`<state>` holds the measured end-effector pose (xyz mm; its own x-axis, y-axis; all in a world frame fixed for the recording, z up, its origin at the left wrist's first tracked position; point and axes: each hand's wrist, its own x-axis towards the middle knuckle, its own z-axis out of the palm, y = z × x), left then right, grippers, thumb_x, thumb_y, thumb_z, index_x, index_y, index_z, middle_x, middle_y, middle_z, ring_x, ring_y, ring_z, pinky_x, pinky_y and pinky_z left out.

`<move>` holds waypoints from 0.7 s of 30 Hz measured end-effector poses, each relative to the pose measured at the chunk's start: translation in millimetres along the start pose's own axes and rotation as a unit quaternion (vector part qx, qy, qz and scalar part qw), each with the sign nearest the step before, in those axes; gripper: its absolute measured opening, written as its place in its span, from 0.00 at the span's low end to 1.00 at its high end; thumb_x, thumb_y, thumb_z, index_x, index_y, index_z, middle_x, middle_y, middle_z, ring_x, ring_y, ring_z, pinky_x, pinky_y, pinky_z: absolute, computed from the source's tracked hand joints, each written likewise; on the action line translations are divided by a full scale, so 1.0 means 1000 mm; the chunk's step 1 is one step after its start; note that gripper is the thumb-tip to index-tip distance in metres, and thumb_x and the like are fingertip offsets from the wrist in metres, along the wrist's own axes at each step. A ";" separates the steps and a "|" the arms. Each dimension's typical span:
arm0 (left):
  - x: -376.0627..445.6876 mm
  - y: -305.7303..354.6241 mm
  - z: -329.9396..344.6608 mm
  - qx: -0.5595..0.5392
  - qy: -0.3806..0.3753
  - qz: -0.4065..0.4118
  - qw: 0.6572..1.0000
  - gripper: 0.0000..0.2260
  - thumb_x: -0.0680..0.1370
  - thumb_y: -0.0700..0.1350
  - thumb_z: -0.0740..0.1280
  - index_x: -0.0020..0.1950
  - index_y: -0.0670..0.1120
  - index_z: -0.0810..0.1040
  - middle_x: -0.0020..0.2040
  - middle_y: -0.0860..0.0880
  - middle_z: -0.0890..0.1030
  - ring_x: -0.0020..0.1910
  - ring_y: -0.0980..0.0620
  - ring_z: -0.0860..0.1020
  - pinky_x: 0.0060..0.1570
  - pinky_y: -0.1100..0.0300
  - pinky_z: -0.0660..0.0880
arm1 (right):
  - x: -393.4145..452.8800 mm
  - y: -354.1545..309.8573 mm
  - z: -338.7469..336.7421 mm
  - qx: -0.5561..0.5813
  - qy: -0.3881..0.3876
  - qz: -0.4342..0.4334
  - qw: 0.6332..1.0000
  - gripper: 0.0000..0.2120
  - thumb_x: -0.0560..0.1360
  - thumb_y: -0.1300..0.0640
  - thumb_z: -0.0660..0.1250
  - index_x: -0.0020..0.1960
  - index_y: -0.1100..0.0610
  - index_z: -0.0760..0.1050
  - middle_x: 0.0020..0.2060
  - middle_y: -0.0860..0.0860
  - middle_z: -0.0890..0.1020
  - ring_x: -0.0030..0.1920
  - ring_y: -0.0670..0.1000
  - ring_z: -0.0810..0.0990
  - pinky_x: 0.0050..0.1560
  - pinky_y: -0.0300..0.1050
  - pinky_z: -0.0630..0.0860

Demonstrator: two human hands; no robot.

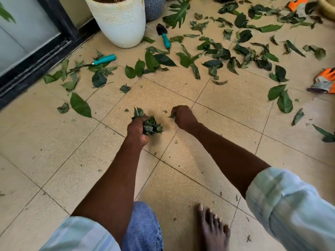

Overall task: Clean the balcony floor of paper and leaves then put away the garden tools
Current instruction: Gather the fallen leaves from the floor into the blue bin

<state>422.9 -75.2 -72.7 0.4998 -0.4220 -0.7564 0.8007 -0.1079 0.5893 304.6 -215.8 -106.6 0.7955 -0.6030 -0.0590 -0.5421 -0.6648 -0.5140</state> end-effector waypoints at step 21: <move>-0.007 -0.040 0.041 0.050 -0.020 -0.033 0.998 0.04 0.76 0.35 0.66 0.46 0.44 0.78 0.43 0.45 0.80 0.41 0.45 0.79 0.45 0.52 0.77 | -0.102 0.020 0.005 -0.013 0.059 0.060 0.996 0.15 0.72 0.71 0.61 0.53 0.61 0.81 0.52 0.56 0.82 0.51 0.53 0.79 0.48 0.41 0.75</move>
<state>373.7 -104.7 -79.4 0.4312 -0.4468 -0.7838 0.7939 -0.2248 0.5649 213.4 -165.4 -114.8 0.6876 -0.7259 -0.0161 -0.6394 -0.5949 -0.4870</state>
